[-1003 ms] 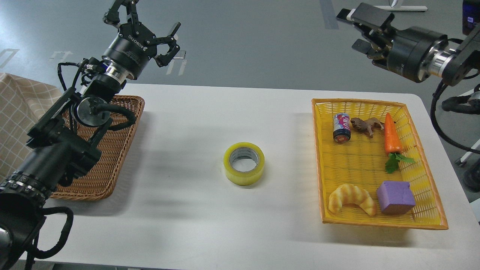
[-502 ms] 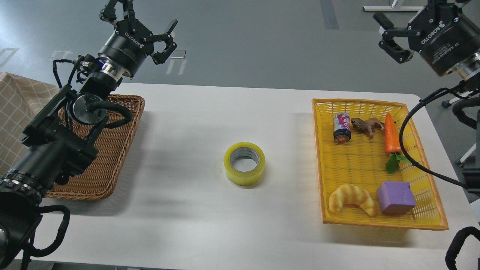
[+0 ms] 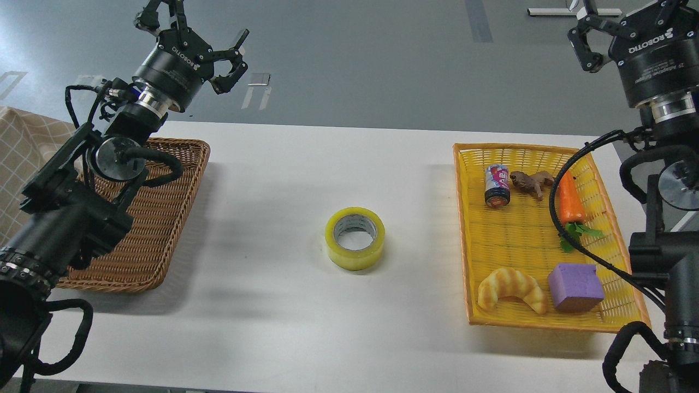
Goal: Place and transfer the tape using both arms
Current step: 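Withdraw the right gripper back above the tray, then reach the left gripper toward the tape roll on the table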
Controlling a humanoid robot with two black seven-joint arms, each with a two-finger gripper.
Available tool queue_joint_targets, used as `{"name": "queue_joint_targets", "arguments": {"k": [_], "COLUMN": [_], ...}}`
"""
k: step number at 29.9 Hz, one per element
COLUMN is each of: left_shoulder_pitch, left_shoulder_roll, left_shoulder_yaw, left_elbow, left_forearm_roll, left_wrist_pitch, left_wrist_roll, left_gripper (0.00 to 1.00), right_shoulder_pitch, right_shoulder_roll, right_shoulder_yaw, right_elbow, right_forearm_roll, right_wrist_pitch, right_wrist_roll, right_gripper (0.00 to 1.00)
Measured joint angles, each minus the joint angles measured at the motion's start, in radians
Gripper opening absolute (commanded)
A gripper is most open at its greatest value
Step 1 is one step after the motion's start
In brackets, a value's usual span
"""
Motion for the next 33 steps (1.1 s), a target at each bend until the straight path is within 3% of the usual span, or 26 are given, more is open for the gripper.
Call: {"name": "queue_joint_targets", "arguments": {"k": [8,14,22,33], "left_shoulder_pitch": [0.003,0.005,0.007,0.033], "left_shoulder_roll": [-0.011,-0.013,-0.021,-0.023], "left_shoulder_yaw": [0.000,-0.001,0.001,0.017], "left_elbow": [0.000,0.000,0.000,-0.001], "left_forearm_roll": [0.000,0.000,0.000,0.000], "left_wrist_pitch": [0.000,0.000,0.000,0.000], "left_wrist_roll": [-0.004,-0.004,-0.004,0.004], "left_gripper": [0.98,0.98,0.98,0.98], "right_shoulder_pitch": [0.039,0.057,0.088,0.077], "right_shoulder_roll": [0.024,0.024,-0.055,-0.014], "right_shoulder_yaw": [0.002,-0.024,-0.241,-0.261], "right_elbow": [-0.180,-0.186,-0.191,-0.191], "right_forearm_roll": [0.001,-0.003,0.001,0.171], "right_wrist_pitch": [0.000,0.000,0.000,0.000], "right_wrist_roll": [0.023,0.022,-0.002,-0.002], "right_gripper": [1.00,1.00,1.00,1.00]}}
